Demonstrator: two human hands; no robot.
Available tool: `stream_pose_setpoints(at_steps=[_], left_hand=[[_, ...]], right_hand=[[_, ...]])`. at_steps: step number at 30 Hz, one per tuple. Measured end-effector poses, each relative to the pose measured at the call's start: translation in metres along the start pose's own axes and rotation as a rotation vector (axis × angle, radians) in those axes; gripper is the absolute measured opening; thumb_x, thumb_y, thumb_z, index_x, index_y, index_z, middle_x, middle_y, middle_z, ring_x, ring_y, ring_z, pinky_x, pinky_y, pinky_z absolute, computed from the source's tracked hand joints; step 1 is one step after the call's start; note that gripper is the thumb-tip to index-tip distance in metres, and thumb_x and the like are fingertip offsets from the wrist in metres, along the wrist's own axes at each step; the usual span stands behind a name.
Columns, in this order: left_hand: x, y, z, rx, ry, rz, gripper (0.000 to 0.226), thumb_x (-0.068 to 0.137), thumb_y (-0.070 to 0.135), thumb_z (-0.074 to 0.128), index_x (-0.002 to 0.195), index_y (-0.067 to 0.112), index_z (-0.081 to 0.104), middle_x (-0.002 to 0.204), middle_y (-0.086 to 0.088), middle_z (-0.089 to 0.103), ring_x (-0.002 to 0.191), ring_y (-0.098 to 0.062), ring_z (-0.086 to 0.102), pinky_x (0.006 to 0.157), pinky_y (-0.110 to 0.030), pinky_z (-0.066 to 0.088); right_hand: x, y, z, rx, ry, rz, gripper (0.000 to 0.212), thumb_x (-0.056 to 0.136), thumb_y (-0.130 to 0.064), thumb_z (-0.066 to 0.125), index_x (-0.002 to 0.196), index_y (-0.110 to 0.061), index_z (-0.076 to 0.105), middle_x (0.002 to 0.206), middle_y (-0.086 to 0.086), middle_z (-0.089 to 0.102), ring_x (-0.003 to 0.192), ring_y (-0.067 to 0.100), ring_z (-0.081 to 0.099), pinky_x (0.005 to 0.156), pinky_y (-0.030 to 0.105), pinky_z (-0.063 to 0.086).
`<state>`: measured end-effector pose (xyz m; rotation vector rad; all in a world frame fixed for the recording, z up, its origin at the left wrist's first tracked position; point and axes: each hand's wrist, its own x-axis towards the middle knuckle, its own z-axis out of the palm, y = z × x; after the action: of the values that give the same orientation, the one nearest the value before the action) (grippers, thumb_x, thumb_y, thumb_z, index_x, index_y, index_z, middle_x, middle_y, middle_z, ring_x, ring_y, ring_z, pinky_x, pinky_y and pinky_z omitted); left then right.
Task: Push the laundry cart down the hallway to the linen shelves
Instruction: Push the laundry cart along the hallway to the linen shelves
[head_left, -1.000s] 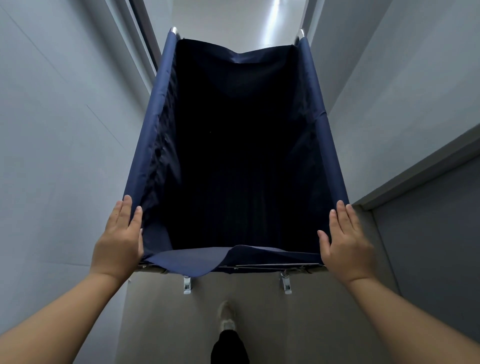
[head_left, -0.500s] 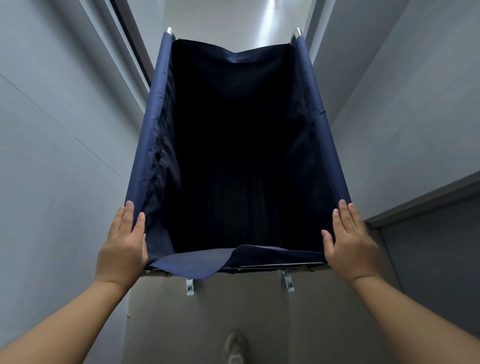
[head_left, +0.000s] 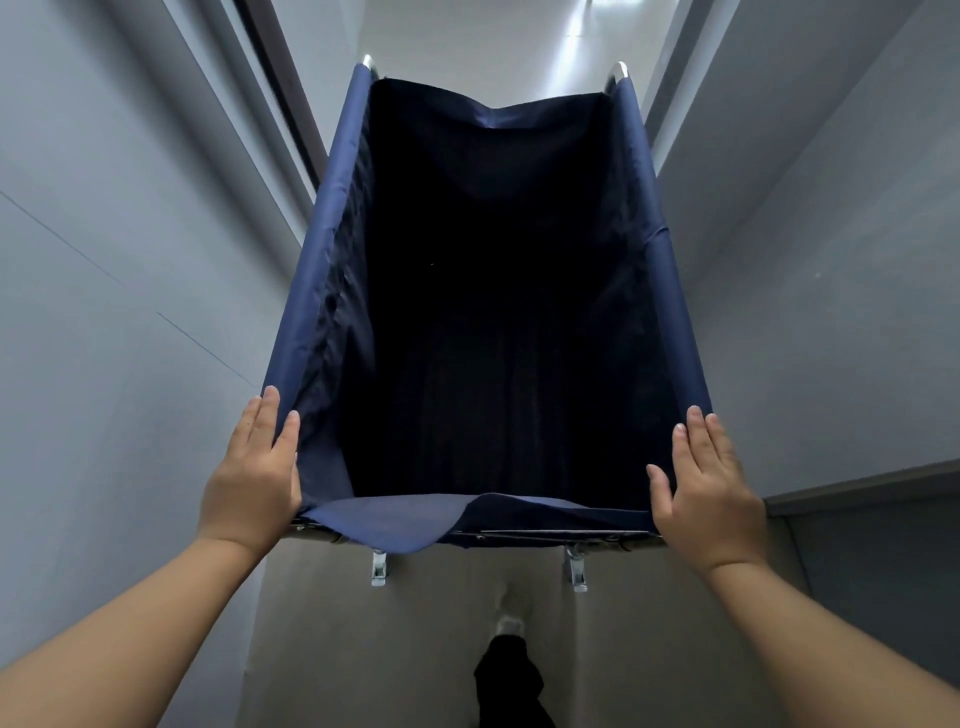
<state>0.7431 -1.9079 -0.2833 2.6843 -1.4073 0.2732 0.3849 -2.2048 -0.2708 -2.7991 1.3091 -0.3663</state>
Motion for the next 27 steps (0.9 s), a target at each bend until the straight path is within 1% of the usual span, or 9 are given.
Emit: stream_pose_setpoints(at_steps=[5,8,14,21,24,27], left_hand=[[0.047,-0.004,0.009,0.000,-0.032,-0.023,0.042,0.084,0.003,0.044,0.123,-0.003,0.059,0.147,-0.027,0.038,0.131,-0.046,0.043,0.089,-0.052,0.053],[0.075,-0.007,0.012,0.003,-0.056,-0.043,0.043,0.084,0.003,0.044,0.123,-0.003,0.059,0.148,-0.027,0.038,0.131,-0.045,0.042,0.082,-0.054,0.055],[0.131,-0.013,0.024,0.009,-0.090,-0.058,0.044,0.083,0.001,0.041,0.124,-0.001,0.058,0.151,-0.024,0.034,0.134,-0.045,0.039,0.075,-0.056,0.056],[0.192,-0.023,0.038,0.050,-0.081,-0.057,0.047,0.084,0.001,0.033,0.123,0.000,0.058,0.152,-0.023,0.032,0.134,-0.045,0.038,0.074,-0.057,0.056],[0.214,-0.023,0.041,0.057,-0.073,-0.057,0.046,0.085,0.001,0.032,0.123,-0.001,0.058,0.151,-0.025,0.033,0.134,-0.046,0.038,0.077,-0.058,0.055],[0.231,-0.022,0.044,0.049,-0.063,-0.063,0.045,0.084,0.000,0.033,0.122,-0.002,0.059,0.150,-0.026,0.035,0.133,-0.047,0.039,0.075,-0.058,0.055]], right_hand=[[0.052,0.001,0.013,0.012,0.039,-0.015,0.051,0.091,-0.031,0.044,0.123,0.005,0.063,0.139,0.021,0.053,0.132,0.036,0.049,0.093,0.046,0.052],[0.081,0.002,0.022,0.019,0.060,-0.024,0.050,0.091,-0.030,0.046,0.123,0.004,0.063,0.139,0.020,0.054,0.131,0.034,0.050,0.091,0.044,0.053],[0.141,0.002,0.035,0.025,0.067,-0.032,0.048,0.091,-0.028,0.047,0.123,0.005,0.063,0.139,0.020,0.054,0.131,0.035,0.050,0.093,0.044,0.052],[0.203,-0.002,0.042,0.020,0.035,-0.041,0.051,0.089,-0.027,0.045,0.124,0.005,0.062,0.140,0.021,0.053,0.132,0.036,0.049,0.091,0.044,0.053],[0.226,-0.003,0.046,0.012,0.022,-0.042,0.050,0.087,-0.024,0.047,0.125,0.005,0.061,0.141,0.021,0.052,0.133,0.036,0.048,0.093,0.044,0.053],[0.243,0.000,0.052,0.006,0.015,-0.043,0.049,0.086,-0.022,0.051,0.126,0.004,0.060,0.142,0.020,0.051,0.134,0.035,0.047,0.093,0.044,0.052]])
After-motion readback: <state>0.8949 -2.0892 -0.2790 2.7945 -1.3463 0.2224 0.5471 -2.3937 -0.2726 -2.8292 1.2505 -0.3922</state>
